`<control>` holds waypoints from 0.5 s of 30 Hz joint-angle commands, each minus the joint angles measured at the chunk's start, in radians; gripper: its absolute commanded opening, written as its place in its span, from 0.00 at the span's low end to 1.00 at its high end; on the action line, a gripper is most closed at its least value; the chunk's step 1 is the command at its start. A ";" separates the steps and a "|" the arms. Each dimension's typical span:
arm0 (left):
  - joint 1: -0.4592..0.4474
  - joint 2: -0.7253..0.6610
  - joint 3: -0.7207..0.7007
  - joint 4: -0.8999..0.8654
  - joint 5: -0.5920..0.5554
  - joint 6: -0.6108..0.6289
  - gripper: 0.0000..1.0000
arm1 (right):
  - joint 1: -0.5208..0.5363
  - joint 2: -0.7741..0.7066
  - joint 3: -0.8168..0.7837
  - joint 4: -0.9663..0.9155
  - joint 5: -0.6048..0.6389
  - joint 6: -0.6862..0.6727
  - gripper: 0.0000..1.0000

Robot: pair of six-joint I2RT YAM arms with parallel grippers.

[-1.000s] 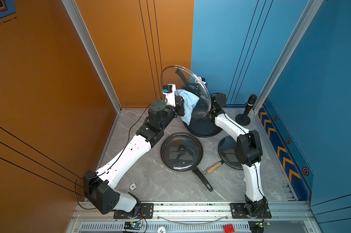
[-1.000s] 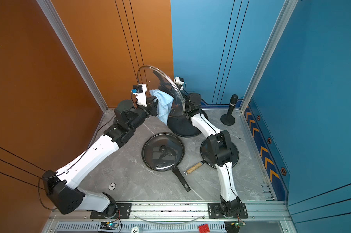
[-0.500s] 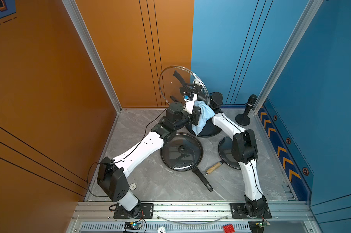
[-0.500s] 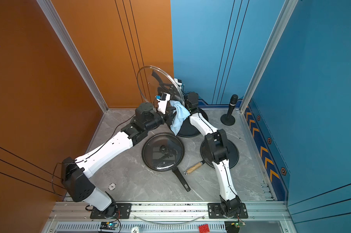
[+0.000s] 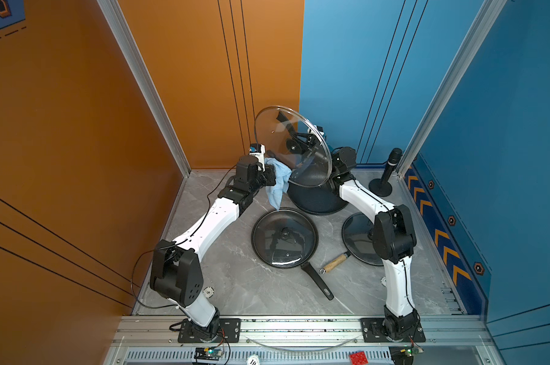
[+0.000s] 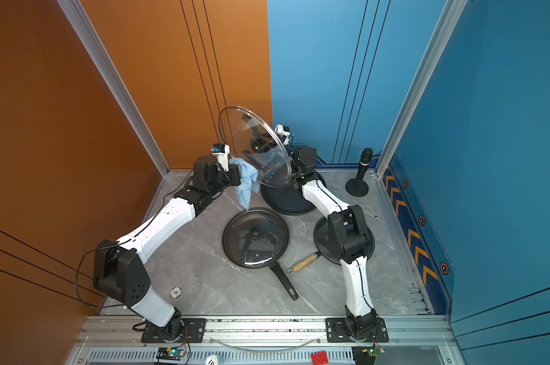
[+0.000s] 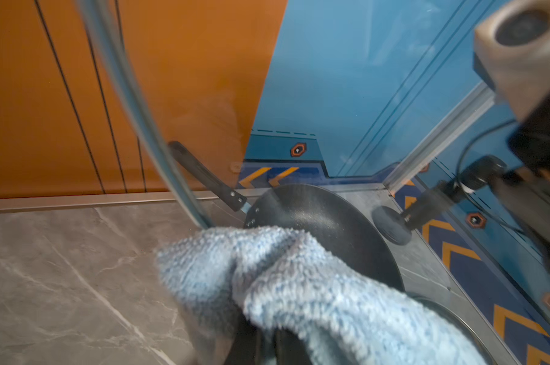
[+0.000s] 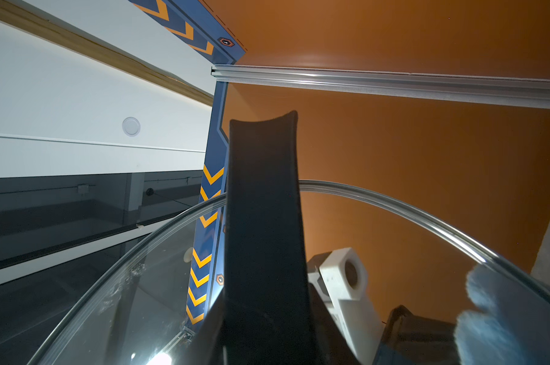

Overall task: Wipe the pot lid with a cloth
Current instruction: Wipe the pot lid.

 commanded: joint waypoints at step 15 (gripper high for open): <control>0.088 -0.411 -0.211 -0.095 -0.387 0.044 0.00 | -0.041 -0.310 -0.106 -0.697 -0.030 -0.668 0.02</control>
